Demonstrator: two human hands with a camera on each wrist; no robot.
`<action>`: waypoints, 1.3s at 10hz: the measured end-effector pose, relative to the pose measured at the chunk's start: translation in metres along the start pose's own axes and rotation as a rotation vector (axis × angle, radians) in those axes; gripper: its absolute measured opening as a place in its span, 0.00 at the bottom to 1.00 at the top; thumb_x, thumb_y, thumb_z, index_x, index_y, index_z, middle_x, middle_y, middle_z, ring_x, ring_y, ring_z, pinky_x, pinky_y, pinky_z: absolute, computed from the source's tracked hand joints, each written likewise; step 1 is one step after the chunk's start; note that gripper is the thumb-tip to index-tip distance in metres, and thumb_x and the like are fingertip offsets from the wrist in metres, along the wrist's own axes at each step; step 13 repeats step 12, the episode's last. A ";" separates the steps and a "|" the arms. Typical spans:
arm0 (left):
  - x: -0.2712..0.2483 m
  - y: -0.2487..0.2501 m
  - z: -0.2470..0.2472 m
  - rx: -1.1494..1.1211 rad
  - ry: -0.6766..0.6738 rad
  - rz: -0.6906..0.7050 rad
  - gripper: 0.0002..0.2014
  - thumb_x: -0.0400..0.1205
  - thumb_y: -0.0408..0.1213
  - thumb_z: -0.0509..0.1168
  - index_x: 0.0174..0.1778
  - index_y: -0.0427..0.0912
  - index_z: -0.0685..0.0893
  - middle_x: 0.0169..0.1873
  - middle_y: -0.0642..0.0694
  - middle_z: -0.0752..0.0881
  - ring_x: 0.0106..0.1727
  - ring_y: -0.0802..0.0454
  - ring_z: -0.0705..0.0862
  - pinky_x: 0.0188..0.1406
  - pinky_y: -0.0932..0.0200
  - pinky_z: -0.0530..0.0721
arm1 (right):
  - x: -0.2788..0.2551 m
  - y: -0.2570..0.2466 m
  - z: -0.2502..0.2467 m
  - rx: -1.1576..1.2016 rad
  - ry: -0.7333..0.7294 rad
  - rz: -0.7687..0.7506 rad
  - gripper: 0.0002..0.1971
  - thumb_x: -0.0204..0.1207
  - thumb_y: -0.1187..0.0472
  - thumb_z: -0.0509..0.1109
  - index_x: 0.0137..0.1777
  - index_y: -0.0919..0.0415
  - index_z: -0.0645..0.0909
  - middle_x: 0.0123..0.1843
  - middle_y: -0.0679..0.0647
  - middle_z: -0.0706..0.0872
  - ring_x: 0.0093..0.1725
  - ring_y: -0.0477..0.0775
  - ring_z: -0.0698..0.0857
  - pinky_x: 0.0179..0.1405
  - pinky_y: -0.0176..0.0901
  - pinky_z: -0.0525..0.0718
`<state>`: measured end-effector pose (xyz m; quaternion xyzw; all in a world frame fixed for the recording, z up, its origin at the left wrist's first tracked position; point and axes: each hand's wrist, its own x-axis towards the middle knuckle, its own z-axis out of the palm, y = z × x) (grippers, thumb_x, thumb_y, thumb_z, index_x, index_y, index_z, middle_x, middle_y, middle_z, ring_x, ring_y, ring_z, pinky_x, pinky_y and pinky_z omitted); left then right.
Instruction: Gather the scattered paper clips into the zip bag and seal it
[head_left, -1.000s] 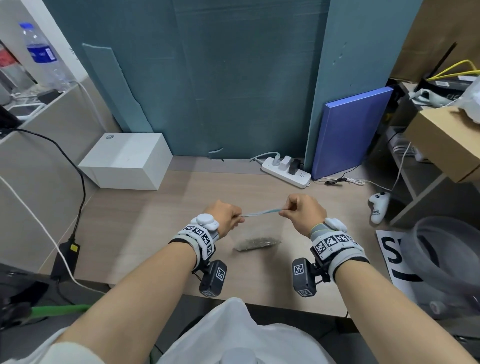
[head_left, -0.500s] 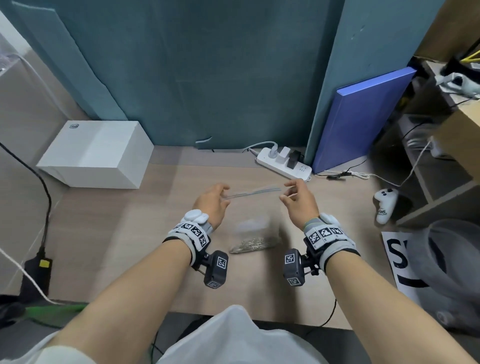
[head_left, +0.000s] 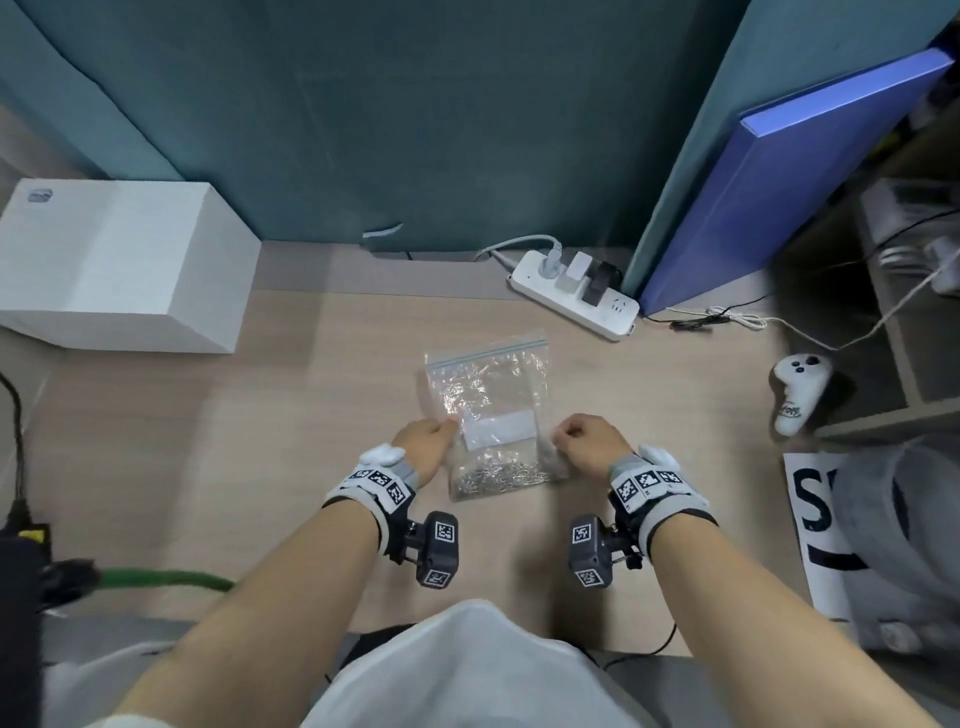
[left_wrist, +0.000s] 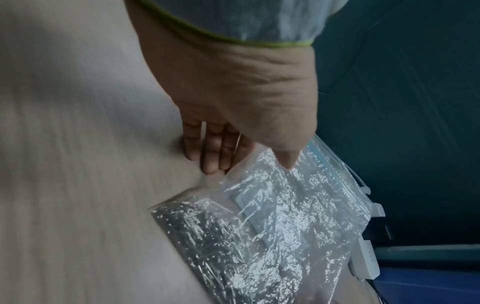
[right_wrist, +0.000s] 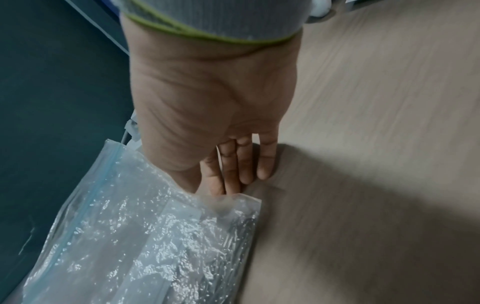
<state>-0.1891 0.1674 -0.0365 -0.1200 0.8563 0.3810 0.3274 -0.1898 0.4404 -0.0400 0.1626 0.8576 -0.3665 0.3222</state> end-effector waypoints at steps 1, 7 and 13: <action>-0.003 -0.001 0.001 0.109 -0.040 0.085 0.11 0.85 0.43 0.66 0.38 0.46 0.86 0.40 0.49 0.86 0.39 0.54 0.83 0.42 0.54 0.79 | -0.004 0.000 0.001 0.117 -0.038 0.024 0.07 0.78 0.60 0.67 0.43 0.56 0.87 0.42 0.50 0.91 0.45 0.53 0.86 0.48 0.44 0.80; -0.028 -0.027 0.019 0.258 0.176 0.009 0.08 0.90 0.37 0.57 0.45 0.44 0.76 0.49 0.41 0.80 0.38 0.47 0.81 0.38 0.54 0.79 | -0.035 0.021 0.053 0.034 -0.037 -0.015 0.11 0.76 0.51 0.79 0.39 0.57 0.87 0.38 0.50 0.90 0.39 0.51 0.85 0.48 0.45 0.83; -0.070 -0.023 -0.008 0.288 0.261 -0.159 0.10 0.88 0.38 0.60 0.62 0.36 0.74 0.47 0.40 0.85 0.43 0.45 0.84 0.40 0.52 0.78 | -0.068 -0.008 0.045 -0.120 0.146 0.109 0.22 0.75 0.39 0.68 0.42 0.60 0.88 0.41 0.57 0.91 0.41 0.59 0.88 0.47 0.48 0.88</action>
